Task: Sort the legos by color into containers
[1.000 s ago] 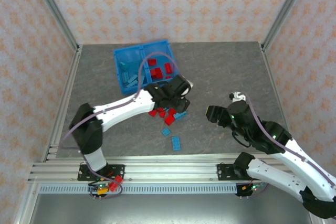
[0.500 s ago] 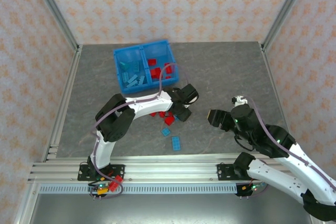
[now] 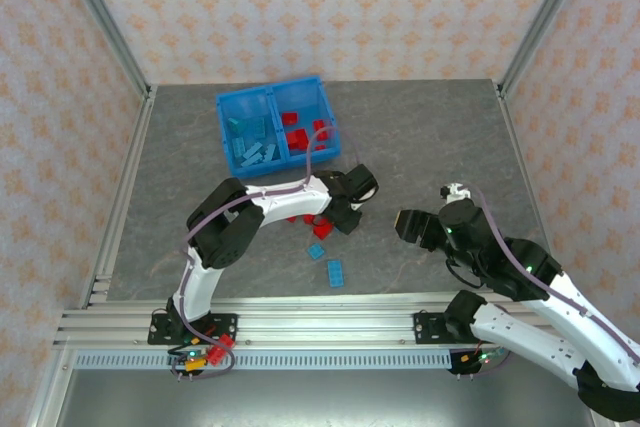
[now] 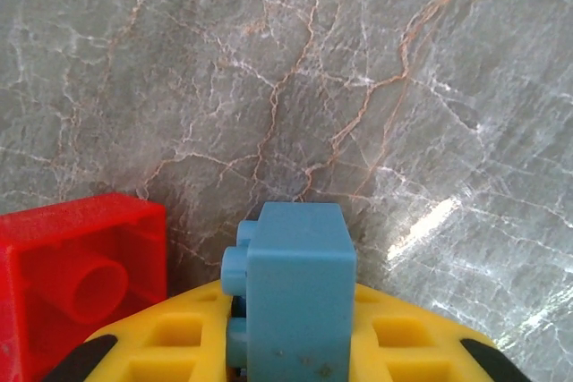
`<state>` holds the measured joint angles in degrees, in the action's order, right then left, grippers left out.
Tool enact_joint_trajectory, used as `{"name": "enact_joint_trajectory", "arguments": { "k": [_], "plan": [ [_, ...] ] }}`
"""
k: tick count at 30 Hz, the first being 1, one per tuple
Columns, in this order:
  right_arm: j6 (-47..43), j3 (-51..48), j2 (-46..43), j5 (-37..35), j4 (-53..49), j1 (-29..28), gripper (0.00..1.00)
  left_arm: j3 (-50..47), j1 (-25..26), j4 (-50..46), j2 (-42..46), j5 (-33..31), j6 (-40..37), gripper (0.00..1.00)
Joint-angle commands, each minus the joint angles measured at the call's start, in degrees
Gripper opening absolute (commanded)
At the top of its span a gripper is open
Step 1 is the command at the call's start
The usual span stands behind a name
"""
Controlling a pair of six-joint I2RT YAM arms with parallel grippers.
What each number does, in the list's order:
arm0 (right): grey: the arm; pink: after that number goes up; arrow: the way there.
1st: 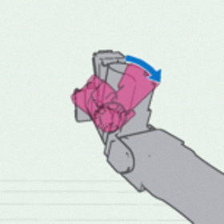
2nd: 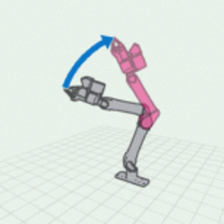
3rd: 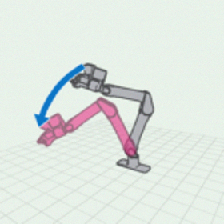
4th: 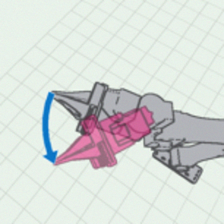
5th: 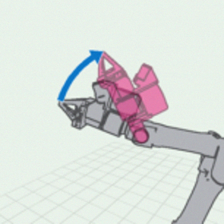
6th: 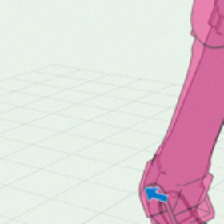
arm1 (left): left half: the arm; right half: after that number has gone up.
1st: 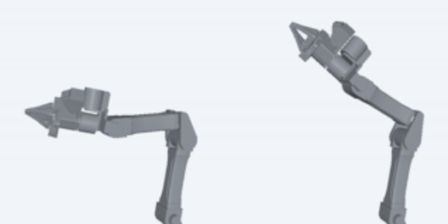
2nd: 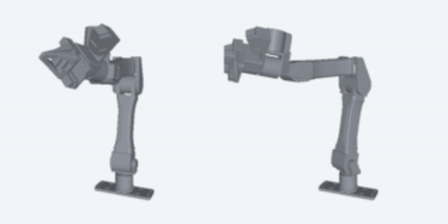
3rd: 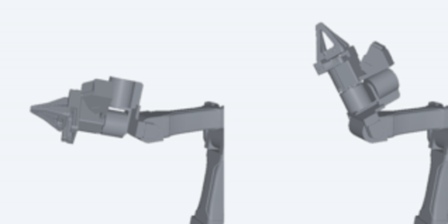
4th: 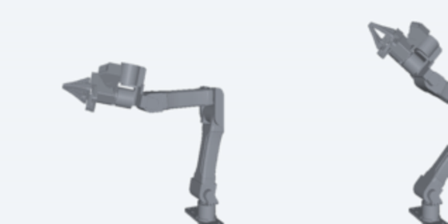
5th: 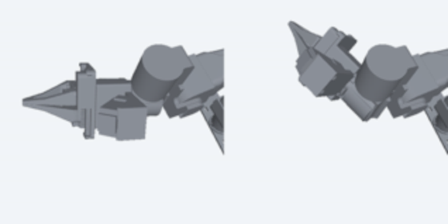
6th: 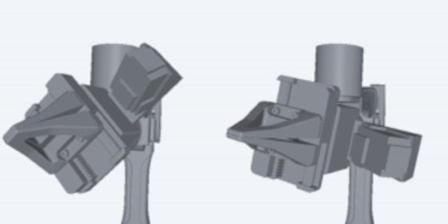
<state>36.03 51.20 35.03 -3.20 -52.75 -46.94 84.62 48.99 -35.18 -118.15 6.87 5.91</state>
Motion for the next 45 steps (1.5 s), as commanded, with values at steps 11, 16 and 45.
{"name": "enact_joint_trajectory", "arguments": {
  "k": [11, 16, 45],
  "plan": [
    [0.53, 0.22, 0.05, 0.02, 0.61, -0.08, 0.78, 3.09, -23.7, 2.32, 21.42, -10.49, 2.93, 0.19],
    [0.52, 0.35, 0.07, 0.56, 0.89, -0.08, 0.78, 6.52, -32.93, 5.38, 15.34, -11.88, 4.08, 0.19],
    [-0.41, 1.01, 6.97, 3.19, 6.9, -0.08, 0.78, -5.35, -29.39, 14.27, 32.23, 0.12, 15.76, 0.47]
  ]
}}
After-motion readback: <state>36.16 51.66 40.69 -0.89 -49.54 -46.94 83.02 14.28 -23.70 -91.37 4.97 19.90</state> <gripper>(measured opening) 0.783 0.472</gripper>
